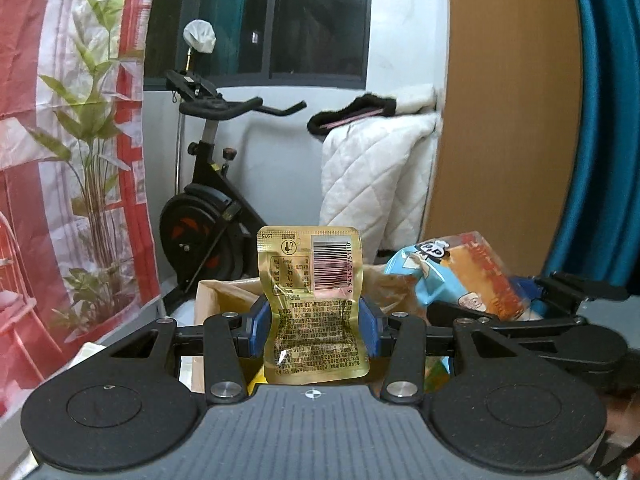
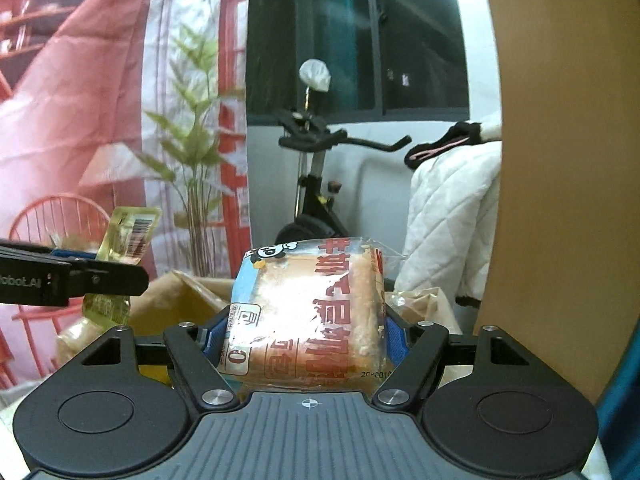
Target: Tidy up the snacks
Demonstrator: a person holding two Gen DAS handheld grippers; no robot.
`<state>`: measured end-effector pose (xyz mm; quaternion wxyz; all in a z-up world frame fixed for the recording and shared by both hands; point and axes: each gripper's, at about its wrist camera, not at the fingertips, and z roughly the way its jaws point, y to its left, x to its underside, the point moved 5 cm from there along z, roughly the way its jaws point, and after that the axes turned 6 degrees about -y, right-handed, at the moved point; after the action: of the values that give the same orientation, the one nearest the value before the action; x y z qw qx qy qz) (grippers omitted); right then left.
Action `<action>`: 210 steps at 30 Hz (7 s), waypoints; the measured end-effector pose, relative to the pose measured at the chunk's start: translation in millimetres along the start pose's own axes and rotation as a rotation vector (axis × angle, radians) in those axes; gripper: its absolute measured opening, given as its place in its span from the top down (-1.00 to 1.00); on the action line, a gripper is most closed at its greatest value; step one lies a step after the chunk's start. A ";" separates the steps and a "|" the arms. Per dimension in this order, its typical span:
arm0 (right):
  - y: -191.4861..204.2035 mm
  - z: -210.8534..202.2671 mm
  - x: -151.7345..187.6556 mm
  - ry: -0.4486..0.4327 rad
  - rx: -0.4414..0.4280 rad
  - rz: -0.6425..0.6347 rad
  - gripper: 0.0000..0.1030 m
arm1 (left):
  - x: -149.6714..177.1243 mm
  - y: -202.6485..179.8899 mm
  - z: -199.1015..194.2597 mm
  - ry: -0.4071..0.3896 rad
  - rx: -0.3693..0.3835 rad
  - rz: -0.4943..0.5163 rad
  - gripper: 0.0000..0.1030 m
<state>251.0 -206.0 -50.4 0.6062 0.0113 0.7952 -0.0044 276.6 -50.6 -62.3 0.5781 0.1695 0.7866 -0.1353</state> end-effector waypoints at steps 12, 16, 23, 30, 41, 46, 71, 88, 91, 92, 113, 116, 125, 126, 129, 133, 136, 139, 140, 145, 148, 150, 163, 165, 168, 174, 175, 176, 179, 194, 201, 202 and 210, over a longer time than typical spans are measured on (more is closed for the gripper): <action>-2.2 -5.5 7.8 0.031 -0.001 0.045 -0.55 | 6.4 13.7 -4.6 0.035 -0.013 -0.002 -0.15; 0.9 -23.7 3.1 0.031 -0.012 0.045 -0.55 | 5.6 17.2 -23.5 0.041 -0.032 -0.021 -0.15; 4.4 -63.1 5.0 0.028 -0.021 0.068 -0.56 | 8.5 17.7 -66.9 0.031 -0.053 -0.019 -0.15; 13.2 -101.1 17.5 0.025 -0.038 0.058 -0.56 | 28.1 16.4 -100.7 0.031 -0.054 -0.029 -0.15; 20.7 -137.0 57.9 0.048 -0.041 0.077 -0.56 | 71.9 12.9 -118.8 0.059 -0.050 -0.079 -0.15; 17.7 -138.0 88.5 0.100 -0.025 0.095 -0.56 | 97.7 13.8 -112.5 0.112 -0.047 -0.108 -0.15; -13.3 -114.7 202.1 0.299 0.036 0.160 -0.23 | 174.6 14.7 -77.9 0.290 0.024 -0.140 -0.11; 33.8 -67.0 221.6 0.393 -0.136 0.214 0.15 | 198.1 19.0 -60.5 0.356 0.053 -0.163 0.19; 43.3 -52.3 225.3 0.424 -0.120 0.245 0.12 | 199.6 25.2 -59.9 0.356 0.045 -0.169 0.20; 45.5 -47.3 225.5 0.433 -0.116 0.255 0.12 | 200.3 27.6 -59.9 0.355 0.042 -0.174 0.20; 63.1 -36.8 240.4 0.501 -0.058 0.133 0.27 | 215.7 37.1 -64.3 0.366 0.073 -0.253 0.22; 59.3 -53.4 243.8 0.500 -0.070 0.164 0.29 | 215.7 29.5 -65.5 0.375 0.099 -0.243 0.22; 44.0 -95.5 236.8 0.405 -0.111 0.316 0.69 | 223.4 1.8 -61.2 0.439 0.159 -0.235 0.22; 40.5 -96.0 236.7 0.405 -0.109 0.319 0.69 | 224.4 -1.4 -58.8 0.447 0.164 -0.233 0.22; 32.5 -98.4 236.7 0.398 -0.092 0.313 0.69 | 228.2 -7.7 -49.6 0.469 0.166 -0.234 0.22; 26.2 -105.7 236.6 0.382 -0.080 0.291 0.69 | 234.4 -9.7 -33.2 0.486 0.142 -0.268 0.22; 22.0 -107.9 238.7 0.375 -0.071 0.291 0.69 | 237.8 -14.9 -20.8 0.496 0.127 -0.259 0.22; 18.0 -109.3 239.0 0.370 -0.063 0.291 0.69 | 235.4 -23.7 -11.4 0.488 0.119 -0.237 0.22; 17.7 -109.9 238.7 0.369 -0.062 0.285 0.69 | 234.8 -26.4 -9.0 0.488 0.119 -0.235 0.22; 16.9 -110.8 238.8 0.364 -0.065 0.272 0.69 | 234.1 -42.8 2.1 0.477 0.122 -0.204 0.22; 15.8 -111.4 238.9 0.363 -0.062 0.269 0.69 | 235.1 -49.5 6.2 0.471 0.129 -0.190 0.22; 14.7 -110.4 238.5 0.364 -0.062 0.270 0.69 | 235.2 -49.8 7.4 0.463 0.136 -0.197 0.22; 14.2 -110.8 238.4 0.366 -0.058 0.282 0.69 | 230.8 -46.0 22.2 0.427 0.134 -0.218 0.22; 13.5 -111.2 238.8 0.365 -0.058 0.286 0.69 | 231.3 -50.6 23.8 0.418 0.126 -0.189 0.22; 13.5 -111.5 238.7 0.363 -0.057 0.287 0.69 | 231.9 -58.1 24.6 0.413 0.123 -0.158 0.21; 13.4 -112.9 239.5 0.363 -0.052 0.295 0.69 | 232.6 -65.6 11.7 0.409 0.166 -0.088 0.66; 14.0 -112.9 239.3 0.363 -0.051 0.294 0.69 | 232.4 -66.4 7.5 0.397 0.170 -0.078 0.66; 14.2 -113.1 239.2 0.362 -0.050 0.293 0.69 | 231.1 -67.2 3.6 0.384 0.171 -0.067 0.67; 15.3 -113.0 239.0 0.363 -0.047 0.296 0.69 | 230.1 -66.5 -1.4 0.377 0.173 -0.056 0.67; 22.6 -117.7 224.8 0.326 -0.070 0.285 0.72 | 194.8 -39.2 -60.2 0.242 0.116 -0.065 0.67; 28.7 -130.4 207.4 0.282 -0.075 0.286 0.72 | 176.1 -19.3 -87.5 0.189 0.057 -0.088 0.67; 29.2 -132.8 204.7 0.276 -0.075 0.287 0.72 | 173.4 -17.6 -90.7 0.181 0.054 -0.091 0.67; 34.1 -156.2 169.5 0.193 -0.071 0.263 0.72 | 144.5 -12.0 -118.6 0.090 0.041 -0.088 0.67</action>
<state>56.3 -166.6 -172.3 0.5222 0.0944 0.8411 0.1041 129.4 2.9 -165.2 0.5320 0.1524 0.8157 -0.1687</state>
